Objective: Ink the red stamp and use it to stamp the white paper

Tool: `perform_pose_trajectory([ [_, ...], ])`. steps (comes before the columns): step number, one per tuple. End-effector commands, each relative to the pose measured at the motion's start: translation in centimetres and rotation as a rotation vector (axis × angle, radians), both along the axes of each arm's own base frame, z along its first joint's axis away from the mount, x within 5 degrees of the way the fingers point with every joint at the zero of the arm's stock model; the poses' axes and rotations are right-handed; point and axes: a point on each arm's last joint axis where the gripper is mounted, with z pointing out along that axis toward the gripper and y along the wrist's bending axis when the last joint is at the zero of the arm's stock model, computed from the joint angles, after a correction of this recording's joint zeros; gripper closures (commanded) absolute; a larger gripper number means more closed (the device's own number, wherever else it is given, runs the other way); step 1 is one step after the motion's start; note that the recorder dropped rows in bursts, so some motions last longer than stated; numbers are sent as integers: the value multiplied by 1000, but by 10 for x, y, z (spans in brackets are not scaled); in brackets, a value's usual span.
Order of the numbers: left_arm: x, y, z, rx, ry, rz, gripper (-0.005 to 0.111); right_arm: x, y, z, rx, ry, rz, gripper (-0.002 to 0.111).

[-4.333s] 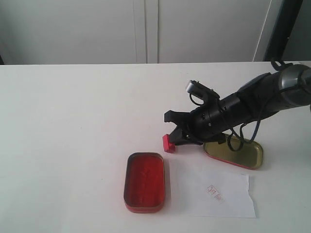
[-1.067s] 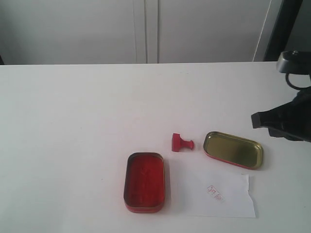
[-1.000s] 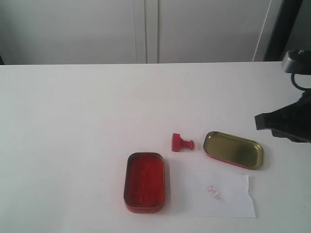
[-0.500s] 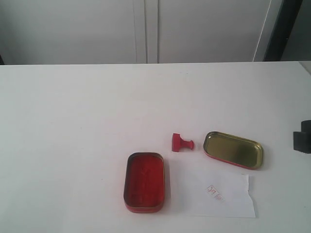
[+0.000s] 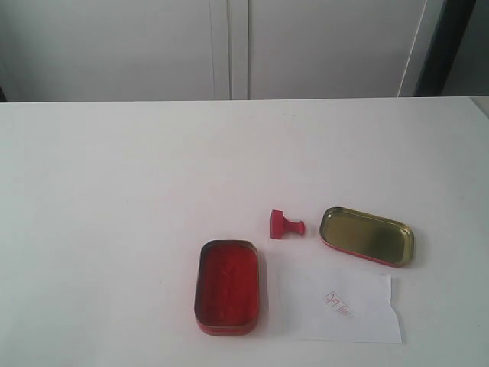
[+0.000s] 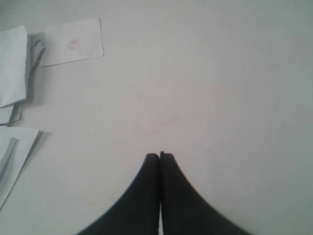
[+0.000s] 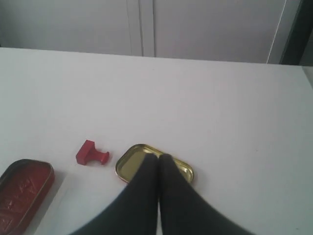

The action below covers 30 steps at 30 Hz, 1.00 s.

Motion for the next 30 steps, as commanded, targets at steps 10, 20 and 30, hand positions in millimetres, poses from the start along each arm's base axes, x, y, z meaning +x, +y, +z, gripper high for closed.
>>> perform_pose_trajectory([
  [10,0,0,-1,-13,-1,0,107,-25,-7,-15,-17,-230,-34,108],
  [20,0,0,-1,-13,-1,0,107,-25,-7,-16,-11,-264,-38,108],
  [30,0,0,-1,-13,-1,0,107,-25,-7,-16,-11,-264,-38,108],
])
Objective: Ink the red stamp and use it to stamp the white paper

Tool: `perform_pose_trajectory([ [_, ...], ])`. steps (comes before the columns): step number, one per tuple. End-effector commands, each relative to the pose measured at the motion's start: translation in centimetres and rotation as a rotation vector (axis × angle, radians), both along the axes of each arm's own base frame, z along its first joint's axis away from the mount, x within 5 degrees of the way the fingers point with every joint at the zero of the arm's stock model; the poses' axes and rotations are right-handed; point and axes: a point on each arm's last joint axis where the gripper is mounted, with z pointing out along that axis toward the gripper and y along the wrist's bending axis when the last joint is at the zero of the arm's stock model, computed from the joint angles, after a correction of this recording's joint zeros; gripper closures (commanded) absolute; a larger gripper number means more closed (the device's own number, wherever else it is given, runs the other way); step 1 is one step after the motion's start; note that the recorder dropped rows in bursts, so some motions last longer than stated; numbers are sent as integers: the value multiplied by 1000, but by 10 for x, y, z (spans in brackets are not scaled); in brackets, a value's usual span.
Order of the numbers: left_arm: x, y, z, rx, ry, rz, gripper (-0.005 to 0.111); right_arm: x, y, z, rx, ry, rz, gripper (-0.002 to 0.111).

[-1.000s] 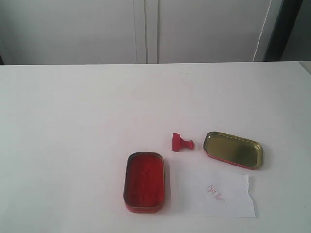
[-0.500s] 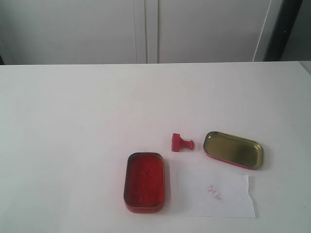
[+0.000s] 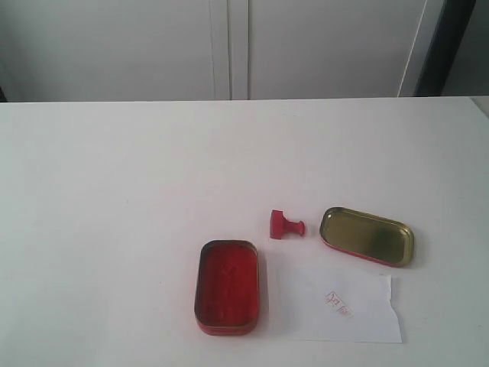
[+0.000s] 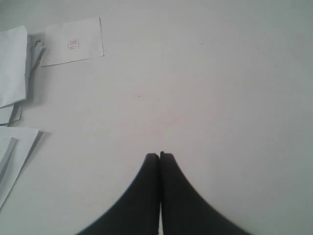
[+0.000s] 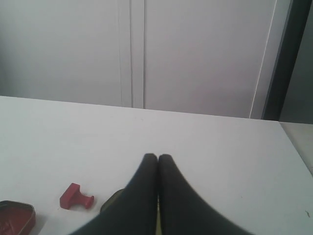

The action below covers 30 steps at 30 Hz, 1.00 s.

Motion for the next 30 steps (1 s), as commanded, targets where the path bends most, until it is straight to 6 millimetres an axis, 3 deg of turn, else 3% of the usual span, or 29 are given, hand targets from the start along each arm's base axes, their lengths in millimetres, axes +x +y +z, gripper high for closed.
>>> perform_pose_trajectory([
  [1,0,0,-1,-13,-1,0,107,0,-1,0,-7,-17,-9,108],
  [6,0,0,-1,-13,-1,0,107,-1,-1,0,-8,-15,-8,108],
  [10,0,0,-1,-13,-1,0,107,-14,-2,1,3,-98,-9,108],
  [16,0,0,-1,-13,-1,0,107,-10,-2,-10,-1,-63,-8,108],
  [30,0,0,-1,-13,-1,0,107,4,0,-64,-23,100,-8,108],
])
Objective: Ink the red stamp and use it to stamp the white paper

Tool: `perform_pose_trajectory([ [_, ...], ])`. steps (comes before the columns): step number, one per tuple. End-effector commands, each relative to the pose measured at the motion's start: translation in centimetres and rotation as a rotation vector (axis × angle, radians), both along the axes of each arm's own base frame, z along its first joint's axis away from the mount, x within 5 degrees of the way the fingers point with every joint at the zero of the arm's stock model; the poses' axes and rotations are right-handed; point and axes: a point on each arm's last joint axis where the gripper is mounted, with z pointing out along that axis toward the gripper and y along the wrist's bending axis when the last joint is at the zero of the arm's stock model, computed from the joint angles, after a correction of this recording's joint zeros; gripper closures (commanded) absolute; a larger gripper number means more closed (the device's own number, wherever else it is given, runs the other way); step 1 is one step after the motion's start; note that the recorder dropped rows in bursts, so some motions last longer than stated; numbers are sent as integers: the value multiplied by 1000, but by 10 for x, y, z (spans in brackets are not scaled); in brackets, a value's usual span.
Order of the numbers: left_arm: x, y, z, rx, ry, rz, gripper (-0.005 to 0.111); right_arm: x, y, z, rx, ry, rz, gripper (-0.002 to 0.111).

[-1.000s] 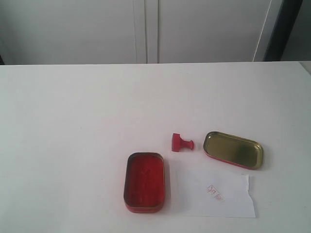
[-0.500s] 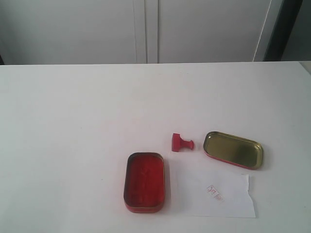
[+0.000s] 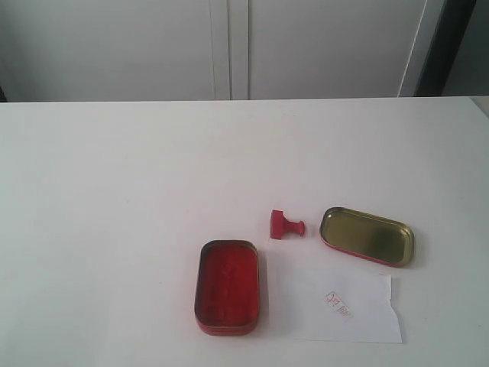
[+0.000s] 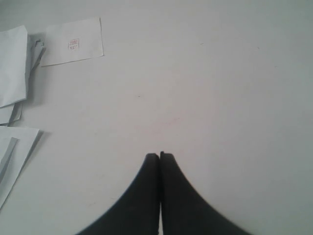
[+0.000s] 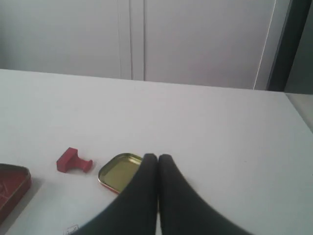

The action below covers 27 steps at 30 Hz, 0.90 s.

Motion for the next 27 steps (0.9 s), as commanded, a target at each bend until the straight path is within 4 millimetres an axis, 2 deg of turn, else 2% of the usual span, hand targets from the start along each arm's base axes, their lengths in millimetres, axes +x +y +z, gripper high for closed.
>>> perform_pose_trajectory([
  [1,0,0,-1,-13,-1,0,107,4,0,-21,-16,48,-7,108],
  [6,0,0,-1,-13,-1,0,107,8,0,-43,-23,100,-9,108],
  [11,0,0,-1,-13,-1,0,107,9,0,-52,-24,115,-11,108],
  [27,0,0,-1,-13,-1,0,107,10,0,-54,-22,99,-9,108],
])
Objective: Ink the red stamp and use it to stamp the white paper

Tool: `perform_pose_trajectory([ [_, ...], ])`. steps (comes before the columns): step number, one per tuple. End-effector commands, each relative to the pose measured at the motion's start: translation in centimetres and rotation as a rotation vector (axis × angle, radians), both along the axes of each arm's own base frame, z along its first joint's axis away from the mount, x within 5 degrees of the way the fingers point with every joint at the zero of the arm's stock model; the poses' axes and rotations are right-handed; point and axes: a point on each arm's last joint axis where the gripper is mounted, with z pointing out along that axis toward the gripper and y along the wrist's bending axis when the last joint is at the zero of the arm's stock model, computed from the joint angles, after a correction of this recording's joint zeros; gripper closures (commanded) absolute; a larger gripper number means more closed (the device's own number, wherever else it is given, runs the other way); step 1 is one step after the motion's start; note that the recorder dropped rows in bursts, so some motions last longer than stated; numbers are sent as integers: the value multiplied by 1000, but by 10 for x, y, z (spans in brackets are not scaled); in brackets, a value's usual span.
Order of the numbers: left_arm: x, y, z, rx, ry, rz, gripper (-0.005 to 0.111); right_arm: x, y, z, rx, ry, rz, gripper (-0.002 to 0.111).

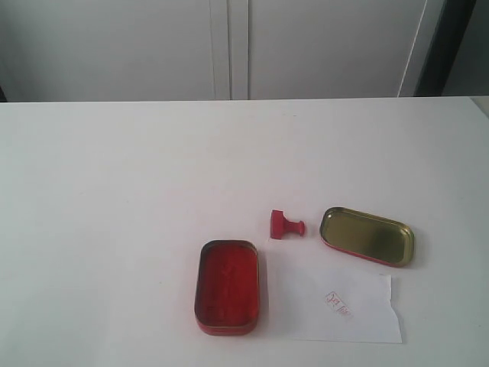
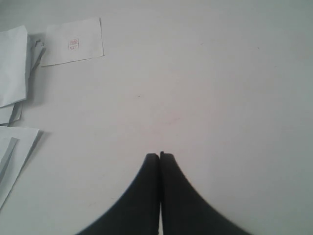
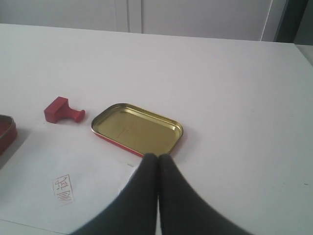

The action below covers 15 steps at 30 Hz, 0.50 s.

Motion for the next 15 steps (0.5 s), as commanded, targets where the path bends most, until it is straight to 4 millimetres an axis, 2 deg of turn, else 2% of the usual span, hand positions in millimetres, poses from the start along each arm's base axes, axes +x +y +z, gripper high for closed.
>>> perform_pose_trajectory([
  [1,0,0,-1,-13,-1,0,107,0,0,-1,-9,-12,-2,108],
  [15,0,0,-1,-13,-1,0,107,0,0,-1,3,-12,-5,108],
])
